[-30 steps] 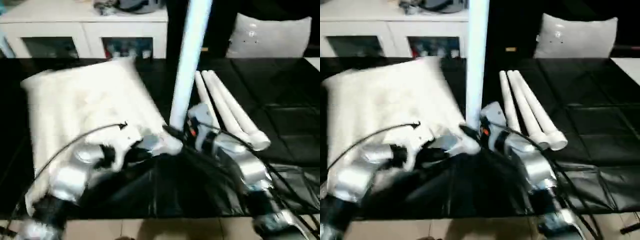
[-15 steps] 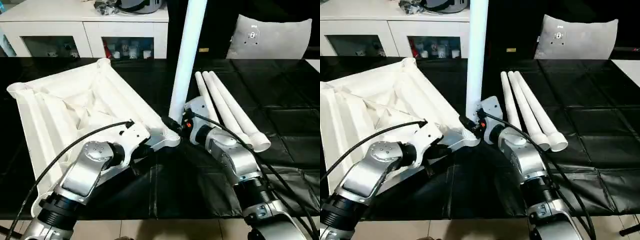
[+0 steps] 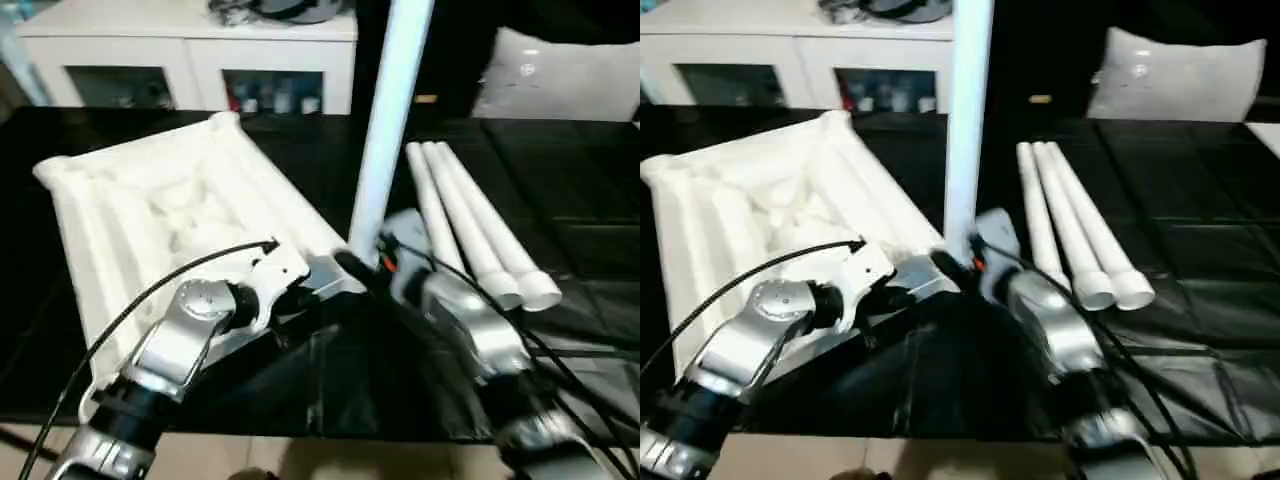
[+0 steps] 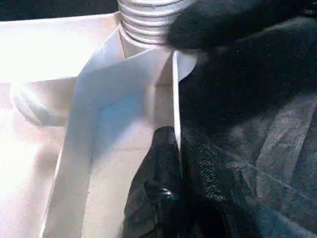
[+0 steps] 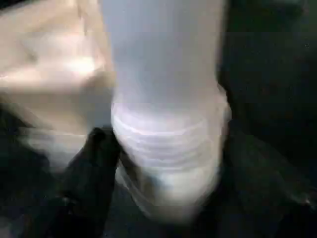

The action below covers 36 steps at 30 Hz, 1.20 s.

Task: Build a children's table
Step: Rotate leg to tighten

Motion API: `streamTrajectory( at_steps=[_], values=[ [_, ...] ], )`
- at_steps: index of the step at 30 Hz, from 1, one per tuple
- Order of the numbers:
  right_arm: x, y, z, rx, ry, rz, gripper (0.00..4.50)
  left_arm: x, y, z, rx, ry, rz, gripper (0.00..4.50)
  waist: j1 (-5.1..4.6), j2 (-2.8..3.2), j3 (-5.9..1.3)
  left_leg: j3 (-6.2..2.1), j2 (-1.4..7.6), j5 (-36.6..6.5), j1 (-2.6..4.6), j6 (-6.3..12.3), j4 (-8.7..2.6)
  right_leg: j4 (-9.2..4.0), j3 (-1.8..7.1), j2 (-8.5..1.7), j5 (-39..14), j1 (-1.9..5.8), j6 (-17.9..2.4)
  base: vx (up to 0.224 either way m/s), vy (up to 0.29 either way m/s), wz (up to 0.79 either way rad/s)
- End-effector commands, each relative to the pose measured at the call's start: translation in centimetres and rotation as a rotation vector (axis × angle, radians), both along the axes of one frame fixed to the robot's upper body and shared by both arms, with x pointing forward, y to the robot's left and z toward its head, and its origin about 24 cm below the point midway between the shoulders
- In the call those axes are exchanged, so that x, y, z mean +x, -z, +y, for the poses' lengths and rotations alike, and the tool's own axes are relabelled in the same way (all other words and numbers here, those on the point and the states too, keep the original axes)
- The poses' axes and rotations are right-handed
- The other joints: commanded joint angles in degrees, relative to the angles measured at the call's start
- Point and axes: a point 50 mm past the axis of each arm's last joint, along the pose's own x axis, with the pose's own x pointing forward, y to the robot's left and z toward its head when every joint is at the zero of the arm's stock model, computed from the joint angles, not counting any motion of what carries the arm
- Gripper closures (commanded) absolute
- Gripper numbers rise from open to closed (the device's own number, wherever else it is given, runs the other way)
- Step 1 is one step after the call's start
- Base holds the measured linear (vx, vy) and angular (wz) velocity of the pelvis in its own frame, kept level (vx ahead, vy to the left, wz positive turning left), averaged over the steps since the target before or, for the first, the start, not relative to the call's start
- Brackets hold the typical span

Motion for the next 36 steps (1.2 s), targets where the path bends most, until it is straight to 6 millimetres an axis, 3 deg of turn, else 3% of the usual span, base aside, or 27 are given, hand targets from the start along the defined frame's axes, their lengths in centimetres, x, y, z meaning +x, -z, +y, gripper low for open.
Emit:
streamTrajectory(
  at_steps=[1,4,5,8,10,17,18,27,33,36],
  values=[
    [-0.9,0.0,-0.8,-0.006,-0.066,0.005,0.69,0.9,-1.2,0.4,0.005,0.016,-0.065,4.50,0.12,0.17,-3.50,-1.92,4.69,-10.4,0.70,2.43,-3.58,-4.17,3.11,-5.57,0.5,2.21,-12.6,0.000,0.000,0.00],
    [-1.1,-0.3,-1.4,-0.008,-0.087,-0.008,0.37,1.0,-1.1,0.4,0.008,0.044,-0.065,4.50,-0.14,0.09,-3.62,-2.05,4.64,-8.0,0.33,3.86,-3.34,-3.71,2.81,-5.63,2.7,2.42,-13.9,0.000,0.000,0.00],
    [-1.3,-0.9,-1.9,-0.006,-0.114,-0.026,0.32,0.9,-0.9,0.4,0.015,0.083,-0.059,4.50,-0.35,0.32,-3.75,-1.99,4.60,-7.5,0.33,4.49,-3.10,-3.67,2.78,-5.63,3.3,2.39,-14.3,0.000,0.000,0.00],
    [-1.5,-2.3,-3.1,-0.008,-0.174,-0.058,0.07,0.8,-0.6,0.7,0.045,0.180,-0.047,4.50,-0.06,0.41,-4.11,-2.02,4.73,-3.3,0.08,7.14,-2.47,-2.80,2.55,-5.35,10.1,2.31,-14.6,0.000,0.000,0.00],
    [-1.6,-3.0,-3.4,-0.020,-0.215,-0.063,0.07,0.7,-0.3,0.9,0.069,0.244,-0.037,4.50,0.29,0.60,-4.05,-1.93,4.84,-4.4,0.26,7.96,-2.34,-2.93,2.48,-5.49,9.4,2.11,-14.8,0.000,0.000,0.00],
    [-1.3,-3.9,-3.7,-0.072,-0.308,-0.056,0.07,0.0,0.0,1.6,0.119,0.410,0.012,4.50,1.38,0.81,-3.98,-1.80,5.31,-8.1,0.63,4.87,-2.63,-2.88,2.41,-5.60,3.6,1.78,-15.4,0.000,0.000,0.00],
    [-1.3,-4.0,-3.6,-0.093,-0.346,-0.049,0.07,-0.2,-0.1,1.6,0.118,0.461,0.025,4.50,1.51,0.59,-3.98,-1.79,5.34,-8.0,0.65,4.67,-2.64,-2.88,2.44,-5.70,3.7,1.78,-15.5,0.000,0.000,0.00],
    [-1.5,-3.9,-2.5,-0.103,-0.480,-0.004,0.07,-0.4,-0.4,1.2,0.130,0.602,0.042,4.50,2.38,0.66,-4.09,-1.73,5.28,-8.1,0.55,4.37,-2.34,-2.63,2.45,-5.83,2.5,1.60,-15.5,0.000,0.000,0.00],
    [-1.3,-3.6,-1.9,-0.090,-0.510,0.019,0.77,-0.1,-0.5,1.3,0.143,0.612,0.039,4.50,2.22,0.62,-3.94,-1.73,5.20,-10.0,0.51,3.15,-2.40,-2.87,2.50,-5.85,-1.1,1.53,-15.4,0.000,0.000,0.00],
    [-1.3,-3.5,-1.7,-0.067,-0.524,0.042,0.90,-0.1,-0.4,1.5,0.143,0.612,0.048,4.50,2.33,0.56,-4.07,-1.74,5.22,-9.3,0.44,3.17,-2.34,-2.73,2.50,-5.86,-0.8,1.62,-15.2,0.000,0.000,0.00]
  ],
)
